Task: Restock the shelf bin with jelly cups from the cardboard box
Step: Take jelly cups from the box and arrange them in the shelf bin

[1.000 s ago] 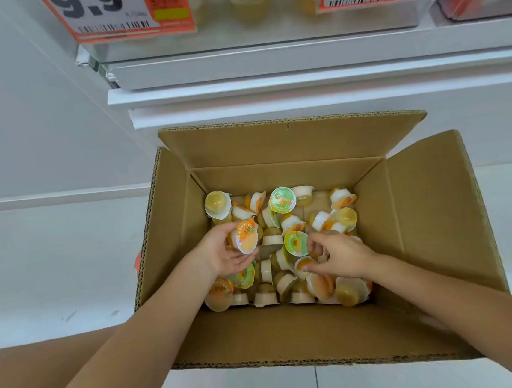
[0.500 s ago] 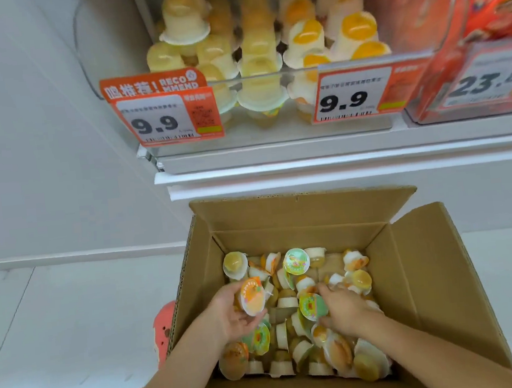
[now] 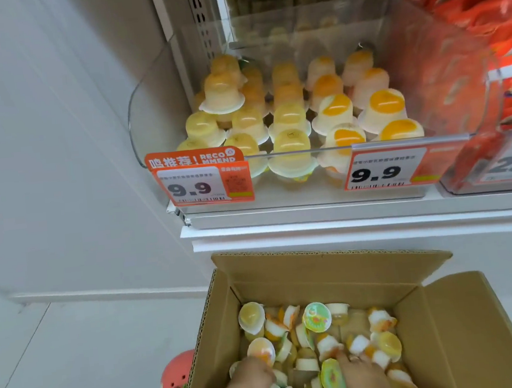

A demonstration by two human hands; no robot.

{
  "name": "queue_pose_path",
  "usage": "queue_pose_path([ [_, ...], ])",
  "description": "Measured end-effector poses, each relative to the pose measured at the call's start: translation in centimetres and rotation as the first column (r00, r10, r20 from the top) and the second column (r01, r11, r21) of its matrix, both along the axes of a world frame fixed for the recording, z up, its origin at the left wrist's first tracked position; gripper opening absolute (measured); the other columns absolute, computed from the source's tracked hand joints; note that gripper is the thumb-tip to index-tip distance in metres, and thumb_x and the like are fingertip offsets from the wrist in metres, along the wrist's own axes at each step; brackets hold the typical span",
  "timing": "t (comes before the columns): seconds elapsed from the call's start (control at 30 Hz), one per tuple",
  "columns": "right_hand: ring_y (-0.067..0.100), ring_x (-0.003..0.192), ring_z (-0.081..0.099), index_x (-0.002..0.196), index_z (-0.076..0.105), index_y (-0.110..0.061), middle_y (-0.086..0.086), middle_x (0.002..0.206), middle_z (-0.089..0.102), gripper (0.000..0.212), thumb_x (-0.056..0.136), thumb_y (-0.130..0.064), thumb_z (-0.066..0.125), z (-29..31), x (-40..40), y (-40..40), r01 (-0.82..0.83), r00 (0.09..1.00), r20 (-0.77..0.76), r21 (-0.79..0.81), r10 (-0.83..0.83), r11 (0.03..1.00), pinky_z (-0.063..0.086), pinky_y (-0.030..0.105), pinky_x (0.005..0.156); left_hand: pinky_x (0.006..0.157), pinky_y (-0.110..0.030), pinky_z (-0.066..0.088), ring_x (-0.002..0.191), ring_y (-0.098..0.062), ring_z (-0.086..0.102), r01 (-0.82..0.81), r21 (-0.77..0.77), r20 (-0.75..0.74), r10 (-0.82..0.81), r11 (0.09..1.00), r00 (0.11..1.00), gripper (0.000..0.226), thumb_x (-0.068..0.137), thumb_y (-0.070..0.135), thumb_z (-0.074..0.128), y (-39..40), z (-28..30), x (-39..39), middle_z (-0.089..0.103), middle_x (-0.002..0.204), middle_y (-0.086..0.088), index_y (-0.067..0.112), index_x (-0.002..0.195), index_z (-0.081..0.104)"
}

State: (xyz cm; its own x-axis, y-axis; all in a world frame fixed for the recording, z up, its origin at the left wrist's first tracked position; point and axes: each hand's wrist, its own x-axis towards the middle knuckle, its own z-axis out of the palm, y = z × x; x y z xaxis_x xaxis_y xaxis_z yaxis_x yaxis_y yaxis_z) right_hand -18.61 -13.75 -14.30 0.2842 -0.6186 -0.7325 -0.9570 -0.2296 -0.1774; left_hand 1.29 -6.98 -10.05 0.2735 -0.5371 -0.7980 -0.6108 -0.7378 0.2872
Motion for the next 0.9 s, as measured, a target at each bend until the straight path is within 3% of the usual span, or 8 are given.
queue_pose_path([
  [0.03,0.025,0.142,0.017,0.151,0.009,-0.021,0.000,0.152,0.027,0.087,0.083,-0.046,0.057,0.4,-0.2,0.2,-0.072,0.997,0.001,-0.031,0.072,0.997,0.025,0.038,0.111,0.088,-0.020,0.043,0.111,-0.017,0.058,0.041,-0.086,0.085,-0.033,0.995,0.996,0.032,0.090,0.014,0.047,-0.2,0.0,0.0,0.062,0.124,-0.005,0.015,0.117,0.064],
  [0.13,0.030,0.136,0.026,0.147,0.018,-0.018,0.004,0.148,0.034,0.078,0.084,-0.036,0.062,0.7,-0.1,0.8,-0.173,0.982,-0.083,-0.070,0.167,0.982,0.032,0.038,0.105,0.092,-0.026,0.044,0.115,-0.021,0.056,0.210,-0.127,0.301,-0.163,0.969,0.939,0.043,0.087,-0.001,0.044,-0.7,0.6,1.5,0.059,0.125,-0.007,0.014,0.126,0.054],
  [0.23,0.030,0.132,0.031,0.143,0.026,-0.020,0.004,0.145,0.038,0.069,0.085,-0.031,0.062,-0.3,0.1,1.5,-0.157,0.987,-0.049,-0.143,0.152,0.977,0.035,0.037,0.102,0.101,-0.029,0.041,0.124,-0.024,0.049,0.359,-0.032,0.281,-0.337,0.933,0.899,0.051,0.088,0.001,0.046,-0.6,-0.4,1.9,0.048,0.137,-0.009,0.015,0.137,0.045],
  [0.37,0.028,0.132,0.032,0.145,0.027,-0.021,0.003,0.143,0.042,0.078,0.079,-0.047,0.058,-0.8,-0.6,1.2,-0.184,0.983,-0.018,-0.180,0.184,0.966,0.035,0.037,0.101,0.096,-0.032,0.044,0.120,-0.026,0.050,0.465,0.020,0.283,-0.452,0.885,0.846,0.044,0.089,0.002,0.039,-0.6,-1.4,1.7,0.046,0.135,-0.009,0.014,0.131,0.047],
  [0.53,0.023,0.125,0.042,0.142,0.027,-0.022,0.001,0.130,0.052,0.083,0.071,-0.046,0.062,-0.8,-1.3,0.8,0.050,0.982,0.186,-0.120,-0.027,0.991,0.040,0.033,0.095,0.098,-0.034,0.043,0.121,-0.027,0.046,0.569,0.168,0.244,-0.593,0.805,0.767,0.049,0.086,0.018,0.056,-0.7,-1.3,1.5,0.039,0.136,-0.010,0.013,0.134,0.043],
  [0.67,0.018,0.116,0.046,0.131,0.036,-0.024,-0.003,0.121,0.053,0.075,0.065,-0.039,0.069,-0.5,-1.8,1.0,0.181,0.929,0.335,-0.030,-0.160,0.983,0.044,0.030,0.086,0.106,-0.037,0.031,0.126,-0.032,0.039,0.647,0.243,0.338,-0.688,0.723,0.642,0.054,0.088,0.014,0.055,-0.5,-1.0,0.7,0.044,0.136,-0.013,0.013,0.138,0.034],
  [0.77,0.014,0.106,0.050,0.123,0.042,-0.024,-0.006,0.109,0.054,0.066,0.064,-0.036,0.070,0.6,-1.8,1.0,0.233,0.876,0.433,0.003,-0.211,0.973,0.045,0.025,0.078,0.104,-0.038,0.034,0.123,-0.030,0.039,0.599,0.110,0.365,-0.593,0.793,0.718,0.051,0.083,0.027,0.063,-0.4,0.1,0.5,0.048,0.129,-0.009,0.016,0.128,0.043],
  [0.9,0.008,0.078,0.059,0.107,0.041,-0.018,-0.006,0.091,0.060,0.052,0.067,-0.022,0.074,4.9,-0.9,-0.1,0.266,0.790,0.566,0.029,-0.235,0.964,0.045,0.023,0.061,0.094,-0.031,0.045,0.117,-0.024,0.047,0.346,-0.204,0.141,-0.322,0.916,0.936,0.057,0.070,0.024,0.073,-1.6,3.8,0.1,0.041,0.125,-0.006,0.016,0.124,0.056],
])
